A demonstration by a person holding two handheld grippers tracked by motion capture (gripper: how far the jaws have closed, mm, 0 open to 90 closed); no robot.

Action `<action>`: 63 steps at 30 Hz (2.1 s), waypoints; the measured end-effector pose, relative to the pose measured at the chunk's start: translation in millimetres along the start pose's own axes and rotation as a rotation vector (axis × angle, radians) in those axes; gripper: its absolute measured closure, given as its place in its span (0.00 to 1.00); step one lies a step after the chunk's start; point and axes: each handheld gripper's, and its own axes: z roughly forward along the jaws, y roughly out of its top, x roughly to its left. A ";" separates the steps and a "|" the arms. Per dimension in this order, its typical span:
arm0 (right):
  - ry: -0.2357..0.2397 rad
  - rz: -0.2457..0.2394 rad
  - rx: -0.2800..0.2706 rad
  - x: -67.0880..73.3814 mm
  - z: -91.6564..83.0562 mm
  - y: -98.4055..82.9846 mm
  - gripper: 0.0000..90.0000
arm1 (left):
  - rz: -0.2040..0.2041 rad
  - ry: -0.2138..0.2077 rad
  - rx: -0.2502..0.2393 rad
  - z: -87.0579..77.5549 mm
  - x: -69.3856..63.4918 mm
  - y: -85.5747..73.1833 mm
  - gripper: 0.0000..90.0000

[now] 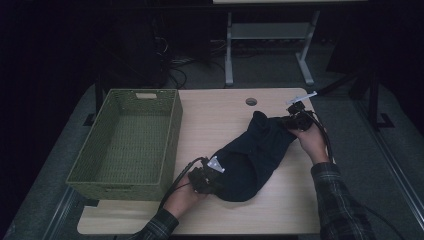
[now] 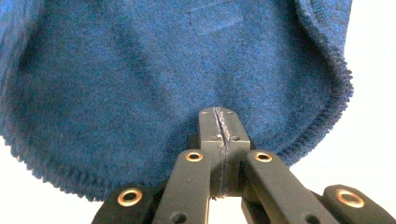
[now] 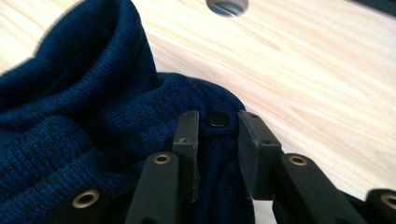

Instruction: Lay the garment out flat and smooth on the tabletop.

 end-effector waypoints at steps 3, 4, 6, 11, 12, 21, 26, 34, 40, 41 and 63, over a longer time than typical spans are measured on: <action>0.000 0.018 0.015 -5.9 7.7 -4.4 0.77 | 0.000 -0.001 -0.001 0.1 0.2 0.0 1.00; 0.004 0.031 0.016 -6.6 9.1 -5.7 0.77 | 0.000 -0.001 0.000 0.0 0.1 0.0 1.00; 0.031 0.038 0.013 -8.1 11.2 -8.0 0.76 | 0.000 -0.001 0.000 0.0 0.2 0.0 1.00; 0.059 0.056 -0.028 -7.8 -0.4 -7.3 0.59 | 0.004 -0.001 0.005 -0.2 0.8 0.1 1.00; 0.068 0.064 -0.048 -8.8 -5.3 -6.7 0.59 | 0.003 -0.001 0.004 -0.2 0.8 0.1 1.00; 0.081 0.060 -0.102 -0.9 -42.3 -10.1 0.71 | 0.002 0.001 0.005 -0.2 0.5 0.3 1.00; 0.106 0.053 -0.086 9.8 -53.6 -20.2 0.83 | -0.007 -0.001 -0.004 0.4 0.3 0.0 1.00; 0.148 0.040 -0.083 23.2 -66.6 -32.4 0.99 | 0.000 -0.001 0.001 0.1 1.1 -0.2 1.00; 0.198 0.016 -0.062 38.1 -72.5 -44.9 1.00 | -0.008 -0.004 -0.006 0.4 1.4 -0.2 1.00; 0.204 0.017 -0.065 41.3 -73.2 -47.6 1.00 | -0.009 -0.003 -0.005 0.5 1.5 0.0 1.00; 0.324 -0.085 -0.030 121.7 -73.0 -100.4 1.00 | -0.009 -0.007 0.015 1.1 -1.8 2.1 1.00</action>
